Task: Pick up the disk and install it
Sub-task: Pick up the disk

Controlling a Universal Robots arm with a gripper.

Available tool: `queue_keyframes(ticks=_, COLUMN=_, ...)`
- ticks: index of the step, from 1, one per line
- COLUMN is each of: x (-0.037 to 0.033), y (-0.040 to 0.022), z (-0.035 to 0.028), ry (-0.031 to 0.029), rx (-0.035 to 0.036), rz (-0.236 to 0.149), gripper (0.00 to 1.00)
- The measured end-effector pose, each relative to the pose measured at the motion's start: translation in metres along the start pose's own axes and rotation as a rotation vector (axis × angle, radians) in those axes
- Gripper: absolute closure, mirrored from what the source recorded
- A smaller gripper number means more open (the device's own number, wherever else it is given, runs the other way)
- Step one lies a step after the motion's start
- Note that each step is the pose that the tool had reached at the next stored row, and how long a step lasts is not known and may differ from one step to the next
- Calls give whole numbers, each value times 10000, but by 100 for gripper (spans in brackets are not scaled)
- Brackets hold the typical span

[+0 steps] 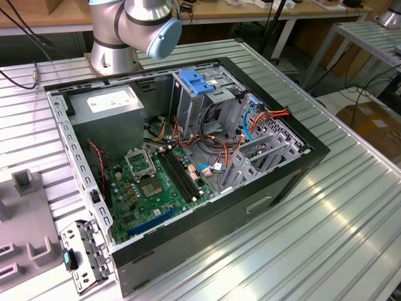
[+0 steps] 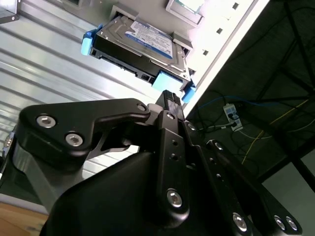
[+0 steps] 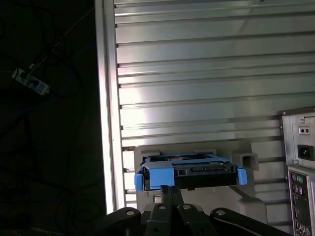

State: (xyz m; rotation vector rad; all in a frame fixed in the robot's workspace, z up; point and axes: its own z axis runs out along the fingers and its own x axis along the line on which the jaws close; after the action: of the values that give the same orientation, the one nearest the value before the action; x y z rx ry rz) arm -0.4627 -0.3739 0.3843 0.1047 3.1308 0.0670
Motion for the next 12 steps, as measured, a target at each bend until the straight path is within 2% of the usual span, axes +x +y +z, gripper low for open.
queue_keyframes(ticks=6, x=0, y=0, z=0, ry=47, rx=-7, rz=-1094, gripper=89)
queue_keyframes(ticks=9, x=0, y=0, z=0, ry=65, rx=-10, rz=-1507, gripper=89)
queue_keyframes(ticks=12, x=0, y=0, z=0, ry=93, rx=-15, rz=-2158, gripper=89)
